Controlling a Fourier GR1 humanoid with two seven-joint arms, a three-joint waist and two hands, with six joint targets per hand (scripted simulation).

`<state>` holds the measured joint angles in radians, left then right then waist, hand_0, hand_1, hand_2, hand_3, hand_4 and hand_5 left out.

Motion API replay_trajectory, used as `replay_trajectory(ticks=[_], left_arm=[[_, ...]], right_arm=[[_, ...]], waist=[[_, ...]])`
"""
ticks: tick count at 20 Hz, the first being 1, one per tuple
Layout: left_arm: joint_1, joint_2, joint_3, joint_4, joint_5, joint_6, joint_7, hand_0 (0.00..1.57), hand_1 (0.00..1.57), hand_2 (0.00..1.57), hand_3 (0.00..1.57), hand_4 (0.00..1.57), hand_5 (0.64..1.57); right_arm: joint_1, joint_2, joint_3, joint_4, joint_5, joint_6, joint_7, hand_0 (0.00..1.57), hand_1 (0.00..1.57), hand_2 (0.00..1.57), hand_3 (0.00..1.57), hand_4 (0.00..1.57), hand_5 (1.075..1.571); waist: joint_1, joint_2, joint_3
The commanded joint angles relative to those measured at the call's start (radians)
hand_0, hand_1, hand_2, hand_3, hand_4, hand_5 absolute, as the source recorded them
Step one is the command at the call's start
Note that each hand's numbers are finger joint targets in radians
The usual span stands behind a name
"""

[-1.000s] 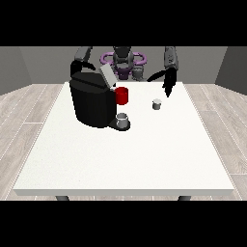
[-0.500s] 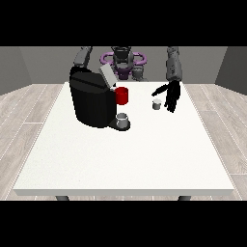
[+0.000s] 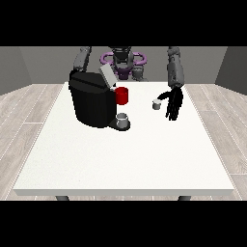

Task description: Insert the coffee pod into the coffee machine and close the lid

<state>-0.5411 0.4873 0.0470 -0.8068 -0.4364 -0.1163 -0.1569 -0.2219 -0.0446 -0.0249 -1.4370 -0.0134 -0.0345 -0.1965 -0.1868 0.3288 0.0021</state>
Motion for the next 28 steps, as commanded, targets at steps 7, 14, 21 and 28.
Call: replay_trajectory(ticks=[7,14,21,28], left_arm=[[-0.062,-0.046,-0.013,0.142,-0.072,0.03,-0.016,0.0,0.0,0.46,0.0,0.0,1.571],[-0.062,-0.052,-0.037,0.125,-0.106,0.015,-0.04,0.69,0.69,0.87,0.78,0.0,1.571],[-0.074,-0.088,-0.066,0.141,-0.169,0.074,-0.048,1.18,1.18,1.2,1.08,0.0,1.571],[-0.075,-0.127,-0.091,0.143,-0.205,0.075,-0.025,1.25,1.25,1.24,1.08,0.11,1.571]], right_arm=[[-0.025,0.019,-0.014,0.029,-0.008,-0.023,-0.003,0.0,0.0,0.0,0.0,0.41,1.571],[-0.047,0.006,-0.05,0.095,-0.021,-0.023,-0.018,0.0,0.0,0.0,0.0,0.4,1.571],[-0.033,0.02,-0.014,0.095,0.003,-0.028,-0.001,0.0,0.0,0.0,0.0,0.34,1.571],[-0.038,0.008,-0.029,0.121,-0.011,-0.012,-0.005,0.0,0.0,0.0,0.0,0.38,1.571]], waist=[[-0.015,0.016,-0.0026],[0.015,-0.008,-0.0023],[-0.014,-0.032,-0.0024],[-0.03,-0.064,-0.0024]])
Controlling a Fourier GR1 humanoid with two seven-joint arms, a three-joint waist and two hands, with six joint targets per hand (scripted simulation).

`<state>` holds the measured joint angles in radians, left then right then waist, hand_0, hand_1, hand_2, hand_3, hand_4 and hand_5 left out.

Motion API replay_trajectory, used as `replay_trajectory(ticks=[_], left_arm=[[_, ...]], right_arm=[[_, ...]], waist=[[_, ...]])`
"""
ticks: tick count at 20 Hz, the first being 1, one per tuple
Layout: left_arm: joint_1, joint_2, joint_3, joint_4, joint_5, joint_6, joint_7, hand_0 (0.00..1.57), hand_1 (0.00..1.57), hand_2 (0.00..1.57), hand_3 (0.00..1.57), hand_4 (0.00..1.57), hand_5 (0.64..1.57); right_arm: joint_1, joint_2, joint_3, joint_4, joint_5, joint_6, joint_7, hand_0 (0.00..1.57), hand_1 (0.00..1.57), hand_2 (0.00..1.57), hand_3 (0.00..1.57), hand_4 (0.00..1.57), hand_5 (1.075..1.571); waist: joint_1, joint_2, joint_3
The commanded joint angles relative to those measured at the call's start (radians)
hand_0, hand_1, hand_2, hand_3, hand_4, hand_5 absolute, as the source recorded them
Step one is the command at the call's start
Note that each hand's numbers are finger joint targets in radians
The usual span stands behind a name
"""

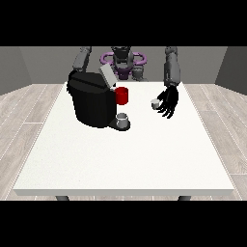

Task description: Insert the coffee pod into the coffee machine and close the lid

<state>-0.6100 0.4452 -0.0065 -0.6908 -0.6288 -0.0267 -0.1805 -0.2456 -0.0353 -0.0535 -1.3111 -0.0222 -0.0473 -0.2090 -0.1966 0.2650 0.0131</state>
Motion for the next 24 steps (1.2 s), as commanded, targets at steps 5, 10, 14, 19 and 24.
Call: replay_trajectory(ticks=[5,10,14,19,24], left_arm=[[-0.003,-0.102,-0.041,0.031,-0.048,0.03,-0.008,1.21,1.21,1.3,1.2,0.14,1.571],[0.005,-0.091,-0.027,0.038,-0.042,0.036,-0.114,1.38,1.38,1.42,1.35,0.66,1.571],[-0.014,-0.141,-0.03,0.017,-0.04,0.02,-0.104,1.37,1.37,1.42,1.37,0.68,1.571],[-0.023,-0.131,0.018,0.055,-0.01,-0.002,-0.145,1.44,1.44,1.42,1.31,0.61,1.571],[-0.121,-0.162,0.01,-0.002,-0.016,-0.057,-0.041,1.45,1.45,1.39,1.3,0.58,1.571]], right_arm=[[-0.032,0.006,-0.025,0.049,-0.013,-0.017,-0.008,0.0,0.0,0.0,0.0,0.41,1.571],[-0.025,-0.028,-0.052,0.042,-0.044,0.016,0.006,0.0,0.0,0.0,0.0,0.32,1.571],[-0.01,-0.027,-0.073,0.124,-0.044,0.003,-0.034,0.0,0.0,0.0,0.0,0.28,1.571],[0.002,-0.032,-0.054,0.09,-0.039,0.005,0.012,0.0,0.0,0.0,0.0,0.28,1.571],[-0.005,-0.05,-0.067,0.186,-0.031,0.034,-0.085,0.0,0.0,0.0,0.0,0.22,1.571]], waist=[[0.03,-0.004,-0.0132],[0.035,-0.022,-0.0135],[0.066,-0.064,-0.0132],[0.062,-0.11,-0.0135],[0.079,-0.124,-0.0128]])
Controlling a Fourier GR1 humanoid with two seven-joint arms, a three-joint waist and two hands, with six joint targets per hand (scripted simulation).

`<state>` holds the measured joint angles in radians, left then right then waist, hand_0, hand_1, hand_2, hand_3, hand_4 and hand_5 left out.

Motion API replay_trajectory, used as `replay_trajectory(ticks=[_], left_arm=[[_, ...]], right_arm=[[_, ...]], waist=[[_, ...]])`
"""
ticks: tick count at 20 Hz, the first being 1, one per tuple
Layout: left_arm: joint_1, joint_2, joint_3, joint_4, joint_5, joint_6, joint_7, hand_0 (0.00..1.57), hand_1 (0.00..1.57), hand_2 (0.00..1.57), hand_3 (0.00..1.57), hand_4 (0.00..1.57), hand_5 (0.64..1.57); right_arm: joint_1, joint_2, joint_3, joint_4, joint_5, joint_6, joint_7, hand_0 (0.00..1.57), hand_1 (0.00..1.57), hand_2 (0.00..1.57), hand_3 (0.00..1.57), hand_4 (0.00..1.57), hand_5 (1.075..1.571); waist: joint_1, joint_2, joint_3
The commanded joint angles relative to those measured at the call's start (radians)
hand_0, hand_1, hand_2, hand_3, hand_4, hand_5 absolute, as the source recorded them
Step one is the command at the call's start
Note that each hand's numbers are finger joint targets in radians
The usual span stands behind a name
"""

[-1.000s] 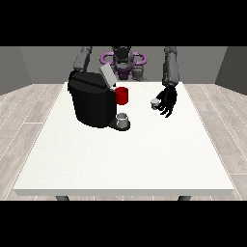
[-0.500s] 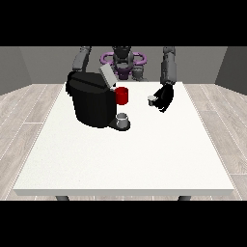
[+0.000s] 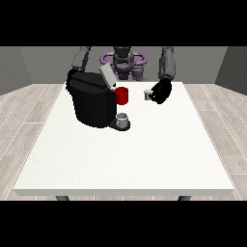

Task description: Insert the coffee pod into the coffee machine and close the lid

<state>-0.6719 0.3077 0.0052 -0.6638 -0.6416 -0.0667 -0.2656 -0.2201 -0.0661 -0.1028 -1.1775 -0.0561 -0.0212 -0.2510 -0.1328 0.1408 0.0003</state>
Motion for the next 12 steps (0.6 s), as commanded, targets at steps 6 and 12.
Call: replay_trajectory(ticks=[6,12], left_arm=[[-0.079,-0.019,0.038,-0.054,0.037,-0.082,0.077,1.26,1.26,1.31,1.26,0.58,1.571],[-0.089,-0.053,0.026,-0.114,0.057,-0.181,0.127,1.45,1.45,1.45,1.39,0.6,1.571]], right_arm=[[0.02,0.001,-0.007,0.033,-0.009,0.005,-0.019,0.0,0.0,0.0,0.0,0.34,1.571],[0.035,-0.062,-0.03,0.049,-0.014,0.045,-0.001,0.0,0.0,0.0,0.0,0.23,1.571]], waist=[[0.005,-0.07,-0.0002],[0.022,-0.108,-0.0002]])
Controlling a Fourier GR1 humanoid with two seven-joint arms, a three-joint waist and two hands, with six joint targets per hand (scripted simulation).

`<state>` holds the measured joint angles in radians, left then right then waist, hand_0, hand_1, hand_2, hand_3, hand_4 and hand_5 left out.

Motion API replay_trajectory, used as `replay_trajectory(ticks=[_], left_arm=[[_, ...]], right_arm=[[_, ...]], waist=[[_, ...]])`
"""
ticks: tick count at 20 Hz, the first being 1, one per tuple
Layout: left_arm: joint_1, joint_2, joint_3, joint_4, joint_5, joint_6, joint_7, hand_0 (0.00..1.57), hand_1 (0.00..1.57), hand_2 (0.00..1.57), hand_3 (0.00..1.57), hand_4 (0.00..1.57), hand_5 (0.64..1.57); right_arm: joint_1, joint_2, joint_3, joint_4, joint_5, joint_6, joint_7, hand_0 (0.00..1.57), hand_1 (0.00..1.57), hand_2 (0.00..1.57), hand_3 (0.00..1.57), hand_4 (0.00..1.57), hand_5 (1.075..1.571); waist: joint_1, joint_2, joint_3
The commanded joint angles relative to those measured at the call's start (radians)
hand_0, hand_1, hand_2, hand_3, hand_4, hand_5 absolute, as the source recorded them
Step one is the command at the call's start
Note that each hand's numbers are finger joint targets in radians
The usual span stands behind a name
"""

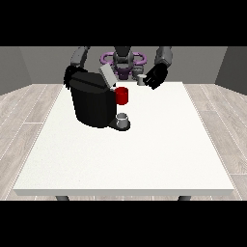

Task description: Insert the coffee pod into the coffee machine and close the lid

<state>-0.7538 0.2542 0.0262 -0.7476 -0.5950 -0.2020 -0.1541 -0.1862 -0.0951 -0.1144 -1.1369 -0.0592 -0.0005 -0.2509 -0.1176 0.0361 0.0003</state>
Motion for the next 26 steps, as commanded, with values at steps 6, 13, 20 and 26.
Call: replay_trajectory(ticks=[6,13,20,26], left_arm=[[-0.058,-0.019,-0.011,-0.108,-0.011,-0.062,0.082,1.46,1.46,1.45,1.4,0.62,1.571],[-0.142,-0.044,0.07,-0.108,0.065,-0.077,0.168,1.41,1.41,1.44,1.37,0.62,1.571],[-0.256,0.008,0.12,-0.059,0.081,-0.082,0.19,1.36,1.36,1.42,1.36,0.61,1.571],[-0.326,0.077,0.167,-0.024,0.08,-0.038,0.184,1.4,1.4,1.45,1.38,0.62,1.571]], right_arm=[[-0.018,-0.001,-0.038,0.093,-0.019,0.001,-0.096,0.0,0.0,0.0,0.0,0.19,1.571],[-0.036,-0.05,-0.058,0.087,-0.071,0.089,-0.057,0.0,0.0,0.0,0.0,0.14,1.571],[-0.129,-0.06,-0.019,0.09,-0.047,0.13,-0.075,0.0,0.0,0.0,0.0,0.0,1.571],[-0.117,-0.052,0.009,0.108,-0.014,0.158,-0.187,0.0,0.0,0.0,0.0,0.3,1.571]], waist=[[0.026,0.019,0.0],[-0.033,0.032,-0.0002],[-0.06,0.135,-0.0002],[-0.099,0.216,0.0]])
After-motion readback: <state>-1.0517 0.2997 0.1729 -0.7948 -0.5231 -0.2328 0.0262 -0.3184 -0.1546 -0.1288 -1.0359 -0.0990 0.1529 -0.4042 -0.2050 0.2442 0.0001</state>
